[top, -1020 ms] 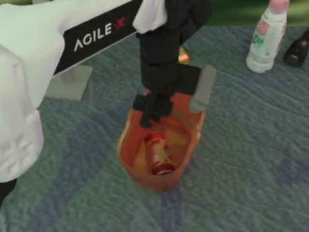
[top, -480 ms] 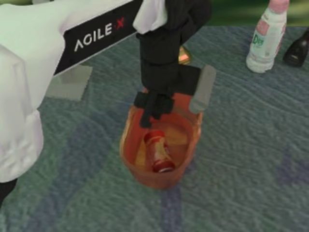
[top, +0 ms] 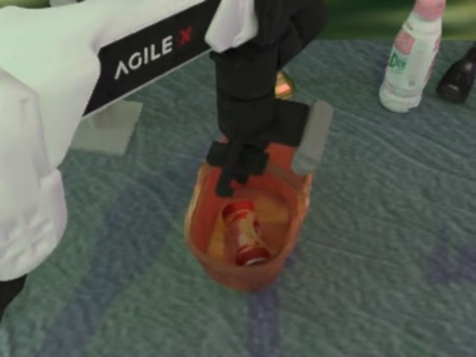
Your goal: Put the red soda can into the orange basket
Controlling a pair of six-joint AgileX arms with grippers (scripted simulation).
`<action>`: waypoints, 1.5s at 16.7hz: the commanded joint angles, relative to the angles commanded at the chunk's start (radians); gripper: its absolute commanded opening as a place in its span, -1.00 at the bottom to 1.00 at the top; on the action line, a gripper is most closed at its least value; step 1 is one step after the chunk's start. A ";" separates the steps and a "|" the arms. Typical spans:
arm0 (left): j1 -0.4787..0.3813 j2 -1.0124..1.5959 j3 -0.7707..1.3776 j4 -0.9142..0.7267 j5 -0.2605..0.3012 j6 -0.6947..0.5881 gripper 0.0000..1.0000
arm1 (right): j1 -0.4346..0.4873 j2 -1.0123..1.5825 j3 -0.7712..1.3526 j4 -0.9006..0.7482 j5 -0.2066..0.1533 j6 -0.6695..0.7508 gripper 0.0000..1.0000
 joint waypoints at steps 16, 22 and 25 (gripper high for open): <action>0.001 0.002 0.000 0.000 0.000 0.001 -1.00 | 0.000 0.000 0.000 0.000 0.000 0.000 1.00; 0.042 -0.015 0.116 -0.141 -0.003 0.028 -1.00 | 0.000 0.000 0.000 0.000 0.000 0.000 1.00; 0.056 -0.025 0.155 -0.183 0.000 0.036 -1.00 | 0.000 0.000 0.000 0.000 0.000 0.000 1.00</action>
